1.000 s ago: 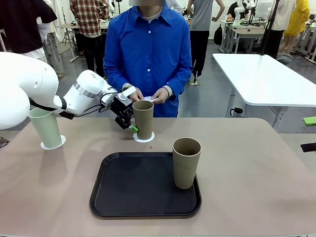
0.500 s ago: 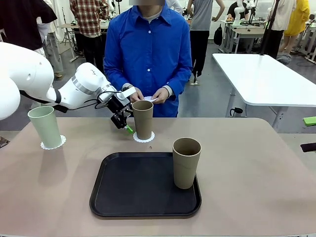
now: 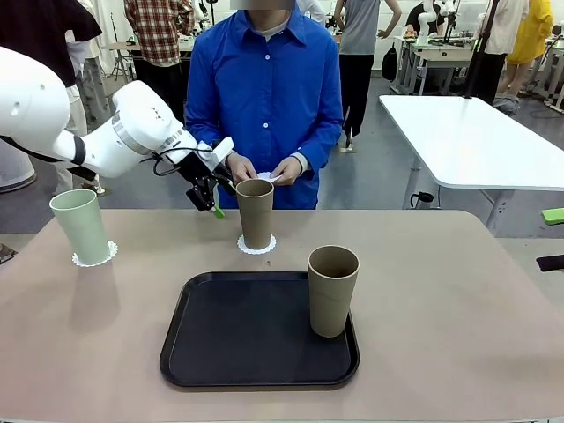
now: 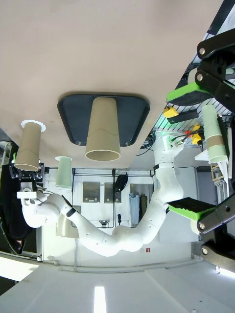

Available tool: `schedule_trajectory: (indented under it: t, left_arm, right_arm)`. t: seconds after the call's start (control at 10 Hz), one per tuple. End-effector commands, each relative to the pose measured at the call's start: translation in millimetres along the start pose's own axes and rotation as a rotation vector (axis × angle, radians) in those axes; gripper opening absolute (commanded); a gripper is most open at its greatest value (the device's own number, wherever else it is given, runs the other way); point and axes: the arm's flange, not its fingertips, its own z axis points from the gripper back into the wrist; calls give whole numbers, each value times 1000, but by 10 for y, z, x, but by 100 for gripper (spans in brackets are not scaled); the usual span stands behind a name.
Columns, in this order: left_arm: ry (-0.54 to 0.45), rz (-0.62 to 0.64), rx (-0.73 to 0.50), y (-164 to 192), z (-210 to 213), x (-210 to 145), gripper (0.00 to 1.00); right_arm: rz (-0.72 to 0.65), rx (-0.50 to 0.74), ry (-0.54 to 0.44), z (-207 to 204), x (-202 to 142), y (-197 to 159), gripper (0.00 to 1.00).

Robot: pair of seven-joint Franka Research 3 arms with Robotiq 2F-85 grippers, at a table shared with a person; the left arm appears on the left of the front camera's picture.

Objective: Place coasters on the table and set cups on them.
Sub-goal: Take one Reusable plastic cup from the Flat Tray and place it on a coaster set by the human.

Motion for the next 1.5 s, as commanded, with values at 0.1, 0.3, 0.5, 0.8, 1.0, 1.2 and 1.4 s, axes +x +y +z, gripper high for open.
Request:
schedule_trajectory:
  t: [0.1,0.3,0.5,0.8,1.0,1.2,1.4]
  left_arm:
    - [202,311,42,-554,430,339,100]
    - [206,485,-42,-904,766,584,100]
    - [155,639,-27,-1166,1096,825,100]
    - [191,735,82,-1302,1237,923,100]
    - [187,728,28,-1241,1327,973,100]
    - [187,728,28,-1241,1327,973,100]
    - [187,728,28,-1241,1327,973,100]
  right_arm:
    - [15,21,-8,-3,21,1,100]
    - [15,21,-8,-3,21,1,100]
    - [15,21,-8,-3,21,1,100]
    - [15,21,-8,-3,21,1,100]
    - [15,21,-8,-3,21,1,100]
    - [15,21,-8,-3,21,1,100]
    - [15,21,-8,-3,21,1,100]
